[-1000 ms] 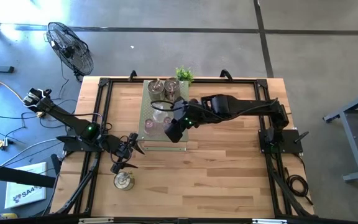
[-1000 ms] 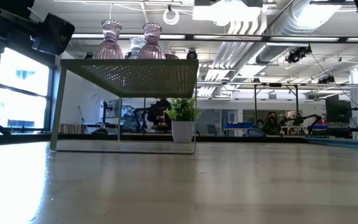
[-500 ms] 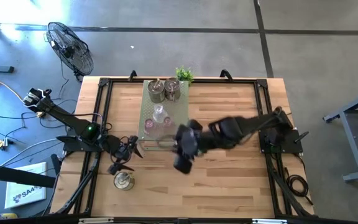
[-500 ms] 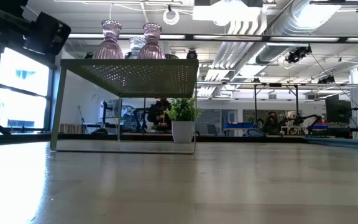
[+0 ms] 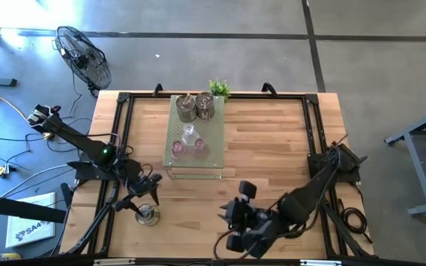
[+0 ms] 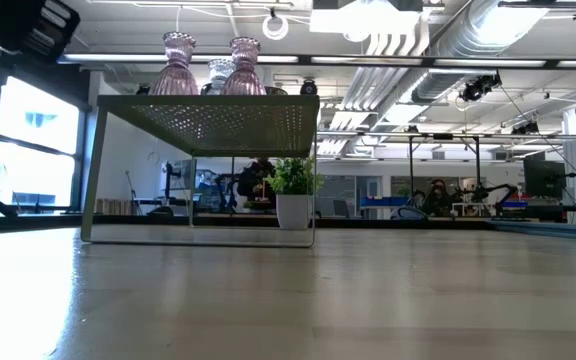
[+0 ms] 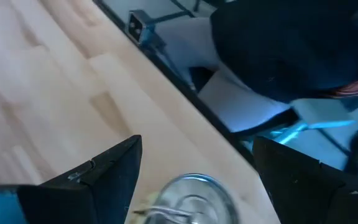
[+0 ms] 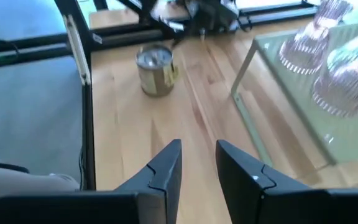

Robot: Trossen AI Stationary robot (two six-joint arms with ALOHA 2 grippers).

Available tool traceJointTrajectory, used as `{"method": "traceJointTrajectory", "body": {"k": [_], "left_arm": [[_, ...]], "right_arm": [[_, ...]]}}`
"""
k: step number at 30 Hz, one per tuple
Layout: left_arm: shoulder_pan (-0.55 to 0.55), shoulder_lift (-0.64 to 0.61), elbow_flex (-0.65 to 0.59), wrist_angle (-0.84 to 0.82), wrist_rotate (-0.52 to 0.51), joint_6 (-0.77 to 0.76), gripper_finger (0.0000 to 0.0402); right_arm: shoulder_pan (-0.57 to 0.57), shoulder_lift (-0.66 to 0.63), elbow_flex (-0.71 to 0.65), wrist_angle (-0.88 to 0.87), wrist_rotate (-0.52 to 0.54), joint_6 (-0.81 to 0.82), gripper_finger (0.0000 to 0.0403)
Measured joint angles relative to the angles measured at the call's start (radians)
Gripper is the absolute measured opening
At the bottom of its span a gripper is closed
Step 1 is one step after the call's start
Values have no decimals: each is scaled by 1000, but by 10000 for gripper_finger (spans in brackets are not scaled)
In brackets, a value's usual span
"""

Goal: Pick & Place candle stick holders
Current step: Put the brown scented candle on the shelf

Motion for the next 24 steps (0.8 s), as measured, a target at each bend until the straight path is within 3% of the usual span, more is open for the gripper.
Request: {"method": "traceJointTrajectory", "body": {"k": [7,13,24], "left_arm": [[0,0,107,-182,65,-127,301],[0,-6,115,-178,81,-221,301],[0,-6,116,-179,-65,-234,301]], "right_arm": [[15,0,-182,91,-44,82,94],[14,0,-308,194,-75,99,94],[14,0,-372,280,-86,101,94]]}}
